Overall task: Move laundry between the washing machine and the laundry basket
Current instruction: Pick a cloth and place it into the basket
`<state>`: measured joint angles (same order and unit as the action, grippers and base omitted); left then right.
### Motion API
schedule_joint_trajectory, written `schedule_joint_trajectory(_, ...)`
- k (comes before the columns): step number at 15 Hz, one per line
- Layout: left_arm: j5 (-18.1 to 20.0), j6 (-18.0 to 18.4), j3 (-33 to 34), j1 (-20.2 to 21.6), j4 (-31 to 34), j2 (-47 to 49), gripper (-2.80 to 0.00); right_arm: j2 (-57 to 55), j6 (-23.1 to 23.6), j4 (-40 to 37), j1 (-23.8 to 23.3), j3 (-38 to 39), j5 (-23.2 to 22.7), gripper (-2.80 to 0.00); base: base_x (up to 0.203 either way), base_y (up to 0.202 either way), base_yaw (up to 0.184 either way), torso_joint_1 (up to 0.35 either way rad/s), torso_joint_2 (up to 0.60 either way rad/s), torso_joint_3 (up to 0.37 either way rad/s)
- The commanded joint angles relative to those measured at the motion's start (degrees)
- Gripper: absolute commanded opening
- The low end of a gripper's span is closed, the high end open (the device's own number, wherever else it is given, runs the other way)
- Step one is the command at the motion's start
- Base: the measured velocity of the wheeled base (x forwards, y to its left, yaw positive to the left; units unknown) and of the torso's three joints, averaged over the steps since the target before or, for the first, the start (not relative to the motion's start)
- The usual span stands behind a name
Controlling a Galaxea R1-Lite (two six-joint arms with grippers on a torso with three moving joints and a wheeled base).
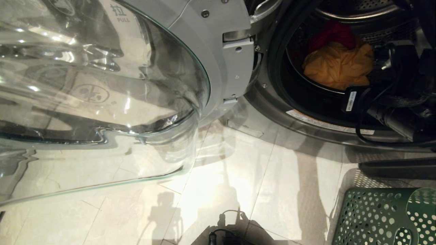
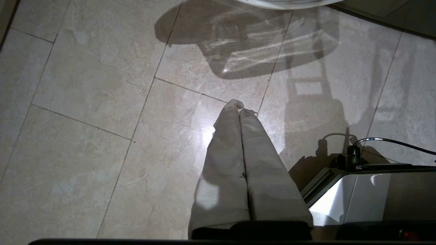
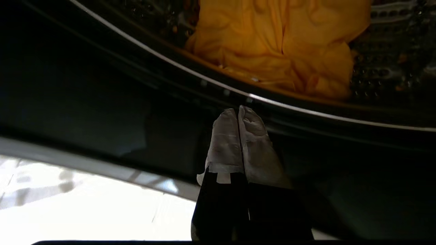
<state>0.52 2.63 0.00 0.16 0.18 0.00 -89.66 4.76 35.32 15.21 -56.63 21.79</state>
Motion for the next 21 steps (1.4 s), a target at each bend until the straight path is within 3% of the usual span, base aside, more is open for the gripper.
schedule_joint_trajectory(1,0.00,0.00,0.00,0.02,-0.01,0.09,-2.80,-4.44,0.66,2.19,-0.01,-2.05,1.45,-2.80,0.000,0.000,0.000,0.000,0.00,0.000)
schedule_joint_trajectory(8,0.00,0.00,0.00,0.02,-0.01,0.09,-2.80,-16.90,1.03,1.49,-0.68,-19.22,3.45,-2.80,0.000,0.000,0.000,0.000,0.00,0.000)
schedule_joint_trajectory(13,0.00,0.00,0.00,0.02,0.00,0.09,-2.80,-22.95,0.89,-10.84,-3.25,-35.36,5.17,-2.80,0.000,0.000,0.000,0.000,0.00,0.000)
schedule_joint_trajectory(14,0.00,0.00,0.00,0.02,0.00,0.06,-2.80,-24.05,0.71,-14.38,-4.17,-38.99,5.18,0.00,0.000,0.000,0.000,0.000,0.00,0.000)
schedule_joint_trajectory(17,0.00,0.00,0.00,0.02,-0.01,0.08,-2.80,-27.14,-0.59,-21.40,-7.05,-47.06,5.08,0.00,0.000,0.000,0.000,0.000,0.00,0.000)
schedule_joint_trajectory(21,0.00,0.00,0.00,0.02,0.06,0.09,-2.80,-29.48,-1.87,-22.85,-7.91,-51.33,4.67,0.00,0.000,0.000,0.000,0.000,0.00,0.000)
